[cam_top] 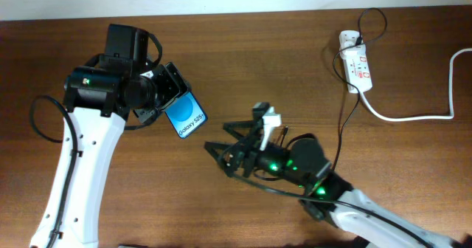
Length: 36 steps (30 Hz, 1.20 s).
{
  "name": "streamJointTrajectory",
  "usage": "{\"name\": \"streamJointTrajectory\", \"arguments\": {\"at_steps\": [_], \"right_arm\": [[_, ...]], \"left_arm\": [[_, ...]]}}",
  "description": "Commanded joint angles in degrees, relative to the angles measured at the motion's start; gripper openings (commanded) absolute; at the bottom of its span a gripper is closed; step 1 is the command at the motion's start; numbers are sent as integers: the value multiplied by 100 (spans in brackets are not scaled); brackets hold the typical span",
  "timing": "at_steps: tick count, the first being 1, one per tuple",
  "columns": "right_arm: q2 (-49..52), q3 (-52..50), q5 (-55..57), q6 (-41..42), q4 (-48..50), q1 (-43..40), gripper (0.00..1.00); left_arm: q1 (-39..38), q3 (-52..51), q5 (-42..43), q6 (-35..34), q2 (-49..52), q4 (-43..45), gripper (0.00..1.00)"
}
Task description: Plug charger to phone and switch on socket
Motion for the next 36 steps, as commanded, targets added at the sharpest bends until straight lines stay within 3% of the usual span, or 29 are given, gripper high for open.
{"name": "streamJointTrajectory", "arguments": {"at_steps": [1,9,16,19,27,36], "right_arm": [[640,48,1005,389,828,306,89],[1462,116,1965,1145,2037,581,84],[1556,555,2337,1139,2002,765,80],[1668,820,2310,1143,1790,785,72],[2201,1239,2332,1143,1792,944,70],[2374,1502,2337,1141,1790,942,57]], "left_arm": [[0,57,15,-74,-28,39,31],[0,57,15,-76,-28,63,31],[0,57,15,-74,-28,61,31],[0,57,15,-74,-28,79,31],[0,57,17,-74,-28,103,31],[0,57,15,-74,-28,103,31]]}}
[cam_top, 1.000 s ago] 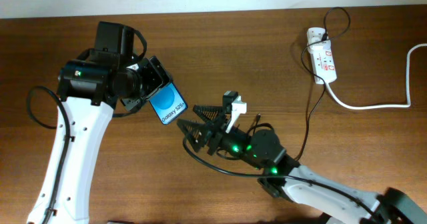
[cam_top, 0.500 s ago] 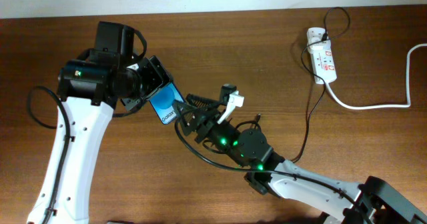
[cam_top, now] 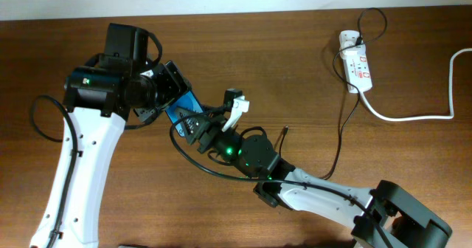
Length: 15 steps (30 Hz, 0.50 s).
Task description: Plug charger to phone and switch on socket
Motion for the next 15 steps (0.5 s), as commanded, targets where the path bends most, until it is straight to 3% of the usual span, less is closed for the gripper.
{"name": "streamJointTrajectory", "arguments": {"at_steps": [1,4,15], "right_arm": [[37,201,48,-31,17,37,55],[37,201,48,-28,0,39,50],[39,201,564,-26,-90,302,47]], "left_arm": [[-2,57,20,-72,-28,39,31],[-2,57,20,-72,-28,55,31],[-2,57,22,-74,-28,98,30]]}}
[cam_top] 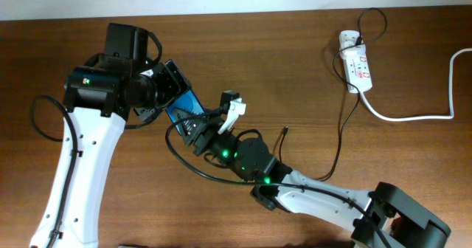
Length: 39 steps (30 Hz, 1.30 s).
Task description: Plug charger to phone and switch on socket
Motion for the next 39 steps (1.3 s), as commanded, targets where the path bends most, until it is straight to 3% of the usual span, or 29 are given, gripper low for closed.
{"name": "streamJointTrajectory", "arguments": {"at_steps": [1,14,32,39], "right_arm": [[35,125,282,-33,-2,96,45],[35,125,297,184,2,136,26],[35,125,55,184,2,175,11],[35,125,57,372,7,175,8]], "left_arm": [[-2,57,22,-70,-28,55,30],[-2,57,22,-70,-28,55,31],[-2,57,22,-68,-28,48,34],[-2,57,22,-68,-28,24,43]]}}
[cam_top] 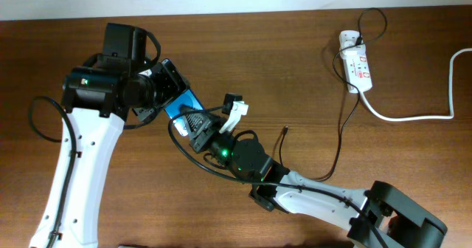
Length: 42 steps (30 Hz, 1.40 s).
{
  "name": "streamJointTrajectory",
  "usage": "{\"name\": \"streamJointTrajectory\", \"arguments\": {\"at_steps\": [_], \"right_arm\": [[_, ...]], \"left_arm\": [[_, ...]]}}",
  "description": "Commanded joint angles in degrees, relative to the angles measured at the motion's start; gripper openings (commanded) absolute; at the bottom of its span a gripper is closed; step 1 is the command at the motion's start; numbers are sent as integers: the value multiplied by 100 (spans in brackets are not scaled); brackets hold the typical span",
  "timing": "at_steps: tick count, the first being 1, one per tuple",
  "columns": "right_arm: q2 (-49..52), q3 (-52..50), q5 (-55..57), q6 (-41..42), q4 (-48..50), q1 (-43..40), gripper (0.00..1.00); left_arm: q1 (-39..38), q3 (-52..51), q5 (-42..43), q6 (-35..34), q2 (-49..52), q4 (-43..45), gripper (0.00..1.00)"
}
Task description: Plug charger to phone and switch on socket
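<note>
A blue phone (pixel 183 102) is held up off the table in my left gripper (pixel 167 91), which is shut on its upper end. My right gripper (pixel 194 122) sits at the phone's lower end and covers it, and its dark fingers hide how wide they stand. The charger's black cable (pixel 341 133) runs from the white power strip (pixel 357 68) at the far right. Its free plug end (pixel 284 132) lies on the table to the right of my right arm, with neither gripper on it.
A thick white mains lead (pixel 413 117) runs from the power strip to the right edge. My right arm (pixel 310 196) stretches across the near middle of the brown table (pixel 280 49). The left arm (pixel 77 167) stands at the left.
My right gripper has edged slightly up and left along the phone's lower end. The phone in the left gripper has shifted a little the same way. The cable end has not moved.
At first my right gripper stood open over the table's middle, apart from the phone that the left gripper held up. By the second moment it had come to the phone's lower end. It has stayed there since, while the plug end lay untouched on the table.
</note>
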Motion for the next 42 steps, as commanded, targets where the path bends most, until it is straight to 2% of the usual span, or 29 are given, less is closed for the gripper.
{"name": "streamJointTrajectory", "arguments": {"at_steps": [1,6,18,20,28,33,37,42], "right_arm": [[-50,125,-354,-175,151,118,7],[-50,125,-402,168,216,118,4],[-52,125,-570,192,382,118,4],[-52,125,-568,549,385,116,4],[-52,125,-588,1021,380,111,4],[-52,125,-608,1325,46,31,4],[-52,125,-874,1327,-2,-208,4],[-52,125,-1379,1602,-319,-553,4]], "left_arm": [[-13,55,61,-57,-22,11,45],[-13,55,61,-57,-22,-17,55],[-13,55,61,-55,-22,-111,82],[-13,55,61,-57,-22,-96,86],[-7,57,61,-57,-22,164,91],[-7,57,63,-52,-24,249,93],[-7,57,59,426,-24,247,99],[-7,57,-323,850,-63,149,99]]}}
